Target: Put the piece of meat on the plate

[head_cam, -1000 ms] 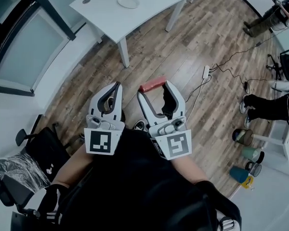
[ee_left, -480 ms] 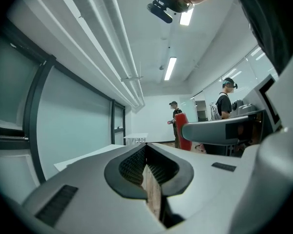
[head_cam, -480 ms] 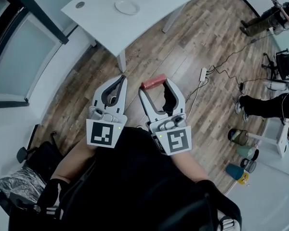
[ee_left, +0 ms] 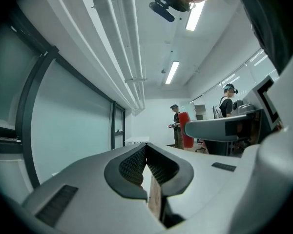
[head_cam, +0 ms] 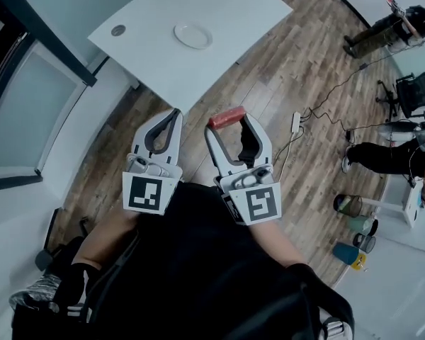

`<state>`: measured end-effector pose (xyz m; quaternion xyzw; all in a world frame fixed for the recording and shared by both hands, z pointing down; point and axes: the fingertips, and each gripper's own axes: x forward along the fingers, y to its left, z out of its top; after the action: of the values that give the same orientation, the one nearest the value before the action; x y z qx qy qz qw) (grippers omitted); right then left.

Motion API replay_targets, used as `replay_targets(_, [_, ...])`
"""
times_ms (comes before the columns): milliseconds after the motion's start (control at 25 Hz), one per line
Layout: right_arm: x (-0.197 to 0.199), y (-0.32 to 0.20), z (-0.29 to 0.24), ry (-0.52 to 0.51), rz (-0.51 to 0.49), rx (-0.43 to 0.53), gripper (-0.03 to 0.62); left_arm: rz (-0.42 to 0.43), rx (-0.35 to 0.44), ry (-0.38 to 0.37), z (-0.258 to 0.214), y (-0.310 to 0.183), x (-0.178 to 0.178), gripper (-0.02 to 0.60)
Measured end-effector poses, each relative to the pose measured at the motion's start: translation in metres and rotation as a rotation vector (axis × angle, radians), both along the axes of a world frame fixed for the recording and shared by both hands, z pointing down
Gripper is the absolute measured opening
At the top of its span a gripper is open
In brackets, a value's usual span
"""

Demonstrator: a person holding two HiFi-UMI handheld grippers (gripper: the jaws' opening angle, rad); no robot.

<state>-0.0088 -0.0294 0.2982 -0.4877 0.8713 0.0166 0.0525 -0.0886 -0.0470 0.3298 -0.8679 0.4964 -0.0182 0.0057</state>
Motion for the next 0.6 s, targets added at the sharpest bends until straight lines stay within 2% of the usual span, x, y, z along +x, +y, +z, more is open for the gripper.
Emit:
replay_targets(400, [-0.017,-0.026,-0.005,0.058,0.034,-0.015,0.276,0.004,-0.012,0.066,-0.001,-0.019,-0.026,0.003])
replay_targets(600, [-0.017,-0.040,0.001,0.070,0.017,-0.027,0.276,-0.021,-0.034,0.070,0.007,-0.024,-0.032,0.003])
